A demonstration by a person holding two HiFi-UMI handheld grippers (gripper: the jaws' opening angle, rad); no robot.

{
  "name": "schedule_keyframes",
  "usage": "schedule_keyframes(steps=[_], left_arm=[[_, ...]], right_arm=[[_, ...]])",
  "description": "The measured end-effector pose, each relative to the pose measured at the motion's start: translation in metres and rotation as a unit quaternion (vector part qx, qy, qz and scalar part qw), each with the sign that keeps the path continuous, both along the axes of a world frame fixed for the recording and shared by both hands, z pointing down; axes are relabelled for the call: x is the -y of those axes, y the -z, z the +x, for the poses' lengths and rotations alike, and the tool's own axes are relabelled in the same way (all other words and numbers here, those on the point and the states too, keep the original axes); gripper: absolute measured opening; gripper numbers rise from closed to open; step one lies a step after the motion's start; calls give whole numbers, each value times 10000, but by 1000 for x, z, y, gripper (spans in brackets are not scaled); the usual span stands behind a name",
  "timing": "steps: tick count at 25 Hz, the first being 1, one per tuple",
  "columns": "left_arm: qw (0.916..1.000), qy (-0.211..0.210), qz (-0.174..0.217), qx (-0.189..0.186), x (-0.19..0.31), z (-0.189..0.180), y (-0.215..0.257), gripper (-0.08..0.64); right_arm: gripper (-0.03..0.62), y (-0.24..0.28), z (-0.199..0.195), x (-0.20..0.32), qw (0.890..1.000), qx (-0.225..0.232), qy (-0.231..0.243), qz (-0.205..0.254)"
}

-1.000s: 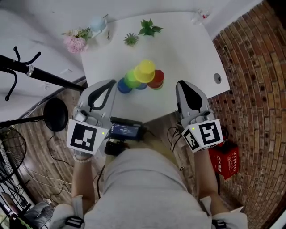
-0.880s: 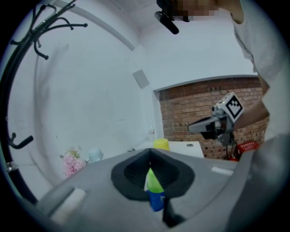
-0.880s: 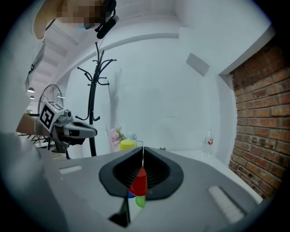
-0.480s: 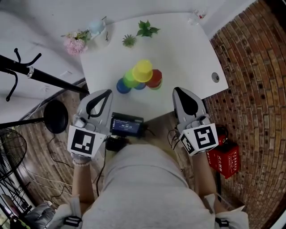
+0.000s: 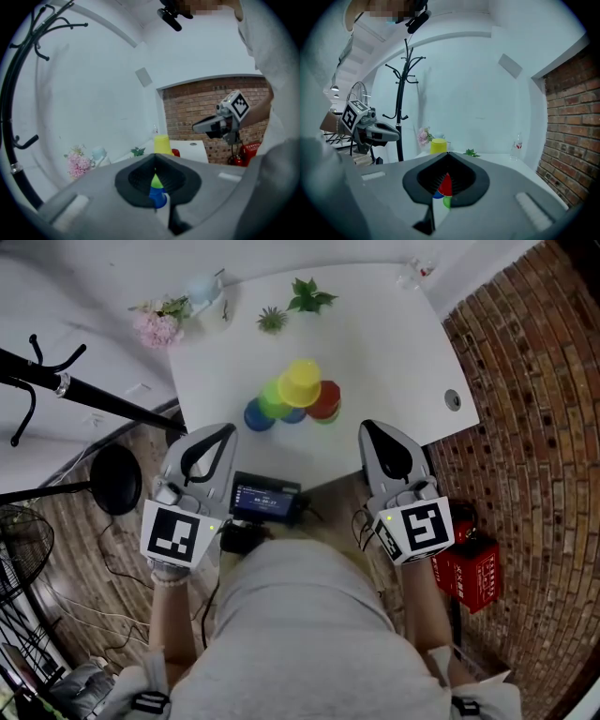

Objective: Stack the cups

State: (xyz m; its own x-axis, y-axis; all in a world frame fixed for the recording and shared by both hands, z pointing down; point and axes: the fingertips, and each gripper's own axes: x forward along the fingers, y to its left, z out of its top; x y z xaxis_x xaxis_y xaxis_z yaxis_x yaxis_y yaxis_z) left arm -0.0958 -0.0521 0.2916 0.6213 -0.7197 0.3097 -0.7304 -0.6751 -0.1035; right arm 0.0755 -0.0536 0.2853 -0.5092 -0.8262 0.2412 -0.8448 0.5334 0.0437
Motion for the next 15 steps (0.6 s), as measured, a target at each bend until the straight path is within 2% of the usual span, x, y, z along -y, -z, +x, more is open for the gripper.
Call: schedule_keyframes(steps=[15], left_arm=[[9999, 0, -49, -121, 0, 10, -2, -5]], right_arm=[[3, -2, 7, 4, 9998, 113, -139, -21]])
